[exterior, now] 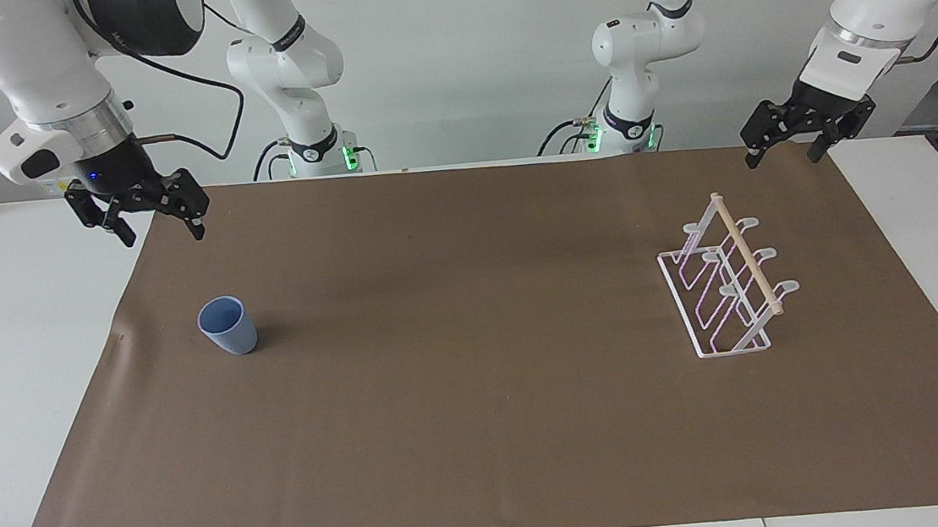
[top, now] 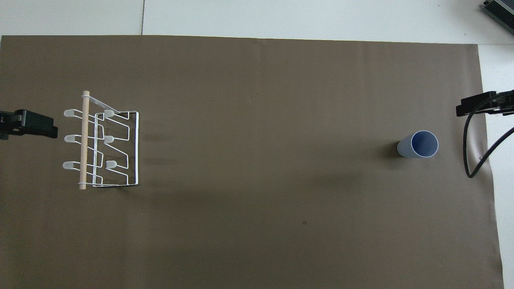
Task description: Hang cup on cup holder
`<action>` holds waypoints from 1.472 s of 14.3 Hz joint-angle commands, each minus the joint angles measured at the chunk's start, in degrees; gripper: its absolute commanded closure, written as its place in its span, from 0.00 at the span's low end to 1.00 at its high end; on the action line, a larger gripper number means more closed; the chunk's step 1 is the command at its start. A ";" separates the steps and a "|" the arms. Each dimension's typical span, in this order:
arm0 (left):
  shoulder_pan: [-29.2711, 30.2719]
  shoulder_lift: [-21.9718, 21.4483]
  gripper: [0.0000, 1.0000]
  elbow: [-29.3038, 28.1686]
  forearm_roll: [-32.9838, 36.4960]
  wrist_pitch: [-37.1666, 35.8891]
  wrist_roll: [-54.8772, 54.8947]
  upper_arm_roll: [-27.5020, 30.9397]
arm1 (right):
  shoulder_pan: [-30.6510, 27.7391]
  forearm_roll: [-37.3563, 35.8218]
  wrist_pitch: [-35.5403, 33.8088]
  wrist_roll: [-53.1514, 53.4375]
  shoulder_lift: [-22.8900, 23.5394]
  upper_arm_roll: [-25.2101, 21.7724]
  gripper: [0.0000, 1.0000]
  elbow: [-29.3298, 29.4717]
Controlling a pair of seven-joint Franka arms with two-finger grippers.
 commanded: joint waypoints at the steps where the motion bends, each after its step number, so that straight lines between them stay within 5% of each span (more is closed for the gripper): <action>1: 0.17 -1.97 0.00 -2.58 -0.69 1.44 0.47 0.06 | -0.08 1.18 0.93 -0.21 -0.90 -0.30 0.00 -1.37; 12: 0.17 -2.06 0.00 -2.66 -0.69 1.44 0.82 0.06 | -0.26 0.39 1.63 -0.21 -1.25 -1.53 0.00 -4.35; 21: 0.17 -2.06 0.00 -2.75 -0.69 1.36 1.00 0.06 | -0.87 0.39 18.31 -0.65 -0.47 -1.62 0.00 -19.71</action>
